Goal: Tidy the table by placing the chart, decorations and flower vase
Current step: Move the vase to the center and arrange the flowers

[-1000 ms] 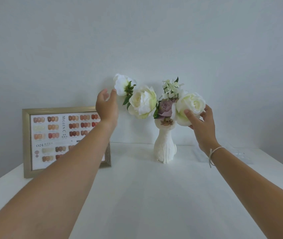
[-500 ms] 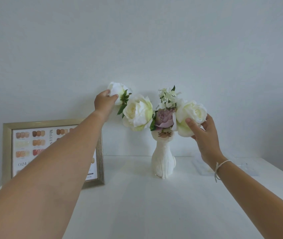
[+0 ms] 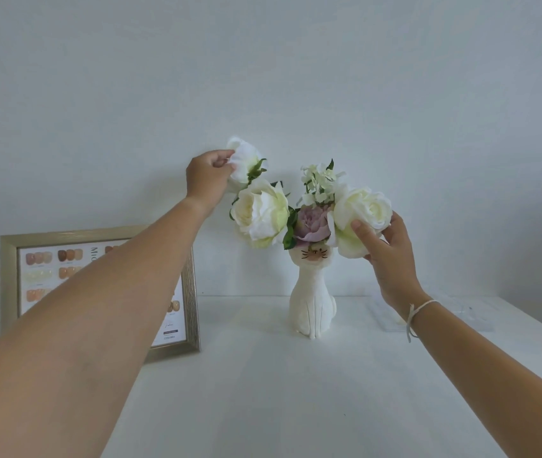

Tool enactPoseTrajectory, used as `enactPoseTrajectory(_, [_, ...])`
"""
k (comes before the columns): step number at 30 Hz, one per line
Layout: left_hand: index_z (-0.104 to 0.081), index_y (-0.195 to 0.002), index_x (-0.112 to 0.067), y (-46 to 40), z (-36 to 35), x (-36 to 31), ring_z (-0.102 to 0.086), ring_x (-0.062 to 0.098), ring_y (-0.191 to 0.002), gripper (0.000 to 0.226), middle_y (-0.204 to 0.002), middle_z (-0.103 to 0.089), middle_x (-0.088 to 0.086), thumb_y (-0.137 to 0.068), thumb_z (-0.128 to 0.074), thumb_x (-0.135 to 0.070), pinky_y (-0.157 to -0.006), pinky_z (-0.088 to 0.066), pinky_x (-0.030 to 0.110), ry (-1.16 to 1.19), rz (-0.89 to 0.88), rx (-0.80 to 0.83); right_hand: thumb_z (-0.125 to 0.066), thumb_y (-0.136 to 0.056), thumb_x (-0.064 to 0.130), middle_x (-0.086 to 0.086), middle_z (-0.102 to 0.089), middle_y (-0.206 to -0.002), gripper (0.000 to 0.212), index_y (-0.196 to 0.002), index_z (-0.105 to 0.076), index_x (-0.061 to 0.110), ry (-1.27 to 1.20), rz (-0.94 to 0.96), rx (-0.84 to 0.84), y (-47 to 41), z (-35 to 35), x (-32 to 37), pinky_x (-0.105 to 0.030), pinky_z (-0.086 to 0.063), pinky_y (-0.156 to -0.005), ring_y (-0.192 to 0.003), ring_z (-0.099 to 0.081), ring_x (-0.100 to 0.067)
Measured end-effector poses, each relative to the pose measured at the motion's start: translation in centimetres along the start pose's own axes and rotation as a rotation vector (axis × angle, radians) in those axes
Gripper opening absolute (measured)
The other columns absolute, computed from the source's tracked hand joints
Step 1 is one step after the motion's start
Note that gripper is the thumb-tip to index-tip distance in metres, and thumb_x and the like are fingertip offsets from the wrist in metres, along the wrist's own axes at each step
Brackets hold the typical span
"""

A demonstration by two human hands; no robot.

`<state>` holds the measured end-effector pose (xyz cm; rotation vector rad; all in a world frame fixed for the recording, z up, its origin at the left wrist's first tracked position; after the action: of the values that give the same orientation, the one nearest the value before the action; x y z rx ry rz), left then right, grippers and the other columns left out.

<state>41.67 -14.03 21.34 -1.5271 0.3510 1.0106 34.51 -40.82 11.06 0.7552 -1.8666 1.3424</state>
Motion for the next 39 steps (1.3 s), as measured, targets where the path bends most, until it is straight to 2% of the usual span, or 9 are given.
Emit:
enactPoseTrajectory(5, [-0.065,-0.115,-0.011,0.9,-1.4,-0.9,-0.060,0.009,-0.088,0.031,-0.100,-0.064,0.002,-0.086,-0.058,-0.006,-0.078,-0.051,0.017,-0.014,-0.061,0.169,-0.068,-0.080,0.028,0.005,-0.060,-0.116,0.030,-0.103,-0.053,0.040,0.017,0.003,0.008,0.1,0.0,0.1,-0.050,-0.048,-0.096,-0.107,-0.060,-0.018])
enactPoseTrajectory(12, [-0.069,-0.107,-0.015,1.4,-2.2,-1.7,-0.060,-0.002,-0.089,0.027,-0.105,-0.066,-0.005,-0.085,-0.058,-0.006,-0.067,-0.047,0.003,-0.109,-0.029,0.439,-0.067,-0.081,0.026,0.002,-0.063,-0.119,0.035,-0.114,-0.057,0.028,0.040,0.002,0.030,0.1,0.4,0.5,-0.049,-0.048,-0.097,-0.109,-0.061,-0.019])
enactPoseTrajectory(18, [-0.072,-0.093,-0.023,1.4,-2.7,-2.7,-0.059,0.006,-0.097,0.035,-0.106,-0.066,-0.004,-0.079,-0.054,0.004,-0.074,-0.046,0.015,-0.221,0.005,0.596,-0.066,-0.082,0.027,0.004,-0.065,-0.115,0.034,-0.115,-0.058,0.026,0.066,-0.003,0.061,0.1,0.6,0.4,-0.042,-0.050,-0.095,-0.104,-0.062,-0.017])
enactPoseTrajectory(22, [-0.073,-0.097,-0.021,1.3,-3.2,-3.0,-0.060,0.007,-0.100,0.028,-0.107,-0.067,-0.006,-0.081,-0.059,-0.002,-0.076,-0.047,0.017,-0.290,0.021,0.671,-0.066,-0.082,0.029,0.008,-0.065,-0.115,0.033,-0.113,-0.058,0.031,0.087,0.014,0.094,0.0,0.8,0.4,-0.034,-0.051,-0.089,-0.102,-0.062,-0.013])
enactPoseTrajectory(25, [-0.071,-0.097,-0.027,0.9,-2.9,-3.2,-0.056,-0.002,-0.093,0.022,-0.104,-0.064,-0.010,-0.084,-0.060,-0.012,-0.069,-0.044,0.014,-0.274,-0.011,0.620,-0.068,-0.079,0.031,0.013,-0.062,-0.115,0.034,-0.109,-0.055,0.040,0.092,0.025,0.099,-0.3,1.2,0.6,-0.032,-0.050,-0.088,-0.107,-0.061,-0.014])
enactPoseTrajectory(29, [-0.064,-0.113,-0.025,0.2,-2.3,-3.4,-0.054,0.003,-0.098,0.026,-0.116,-0.061,-0.004,-0.088,-0.059,-0.022,-0.064,-0.042,0.013,-0.221,-0.033,0.494,-0.071,-0.073,0.042,0.021,-0.051,-0.116,0.057,-0.121,-0.041,0.048,0.123,0.039,0.050,-0.5,1.6,1.2,-0.021,-0.045,-0.081,-0.107,-0.056,-0.006])
enactPoseTrajectory(31, [-0.061,-0.119,-0.024,0.2,-2.4,-3.6,-0.051,0.005,-0.108,0.030,-0.126,-0.059,-0.004,-0.090,-0.056,-0.026,-0.069,-0.040,0.013,-0.236,-0.048,0.500,-0.070,-0.071,0.047,0.018,-0.047,-0.122,0.064,-0.126,-0.038,0.048,0.152,0.063,0.043,-0.7,1.6,1.8,-0.017,-0.041,-0.079,-0.110,-0.052,-0.005])
enactPoseTrajectory(36, [-0.054,-0.128,-0.018,1.0,-3.5,-3.8,-0.045,0.014,-0.126,0.049,-0.142,-0.048,-0.001,-0.093,-0.040,-0.050,-0.090,-0.034,0.027,-0.327,0.027,0.613,-0.062,-0.077,0.051,0.014,-0.046,-0.130,0.060,-0.132,-0.039,0.042,0.249,0.106,0.071,-1.0,0.8,2.5,-0.026,-0.040,-0.095,-0.122,-0.046,-0.010])
enactPoseTrajectory(39, [-0.049,-0.133,-0.023,1.5,-4.3,-3.8,-0.040,0.015,-0.133,0.053,-0.146,-0.043,0.001,-0.095,-0.028,-0.053,-0.095,-0.027,0.032,-0.304,0.055,0.673,-0.056,-0.083,0.050,0.016,-0.046,-0.124,0.054,-0.133,-0.039,0.041,0.282,0.106,0.113,-0.7,0.3,2.4,-0.016,-0.038,-0.085,-0.116,-0.047,-0.008])
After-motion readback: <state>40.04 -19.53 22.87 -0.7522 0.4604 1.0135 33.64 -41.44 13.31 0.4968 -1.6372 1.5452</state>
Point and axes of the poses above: each hand's wrist, its own y-axis away from the middle knuckle, its own z-axis out of the back of the hand, x = y × z, the point moved 2 cm from there along -y, towards the middle knuckle
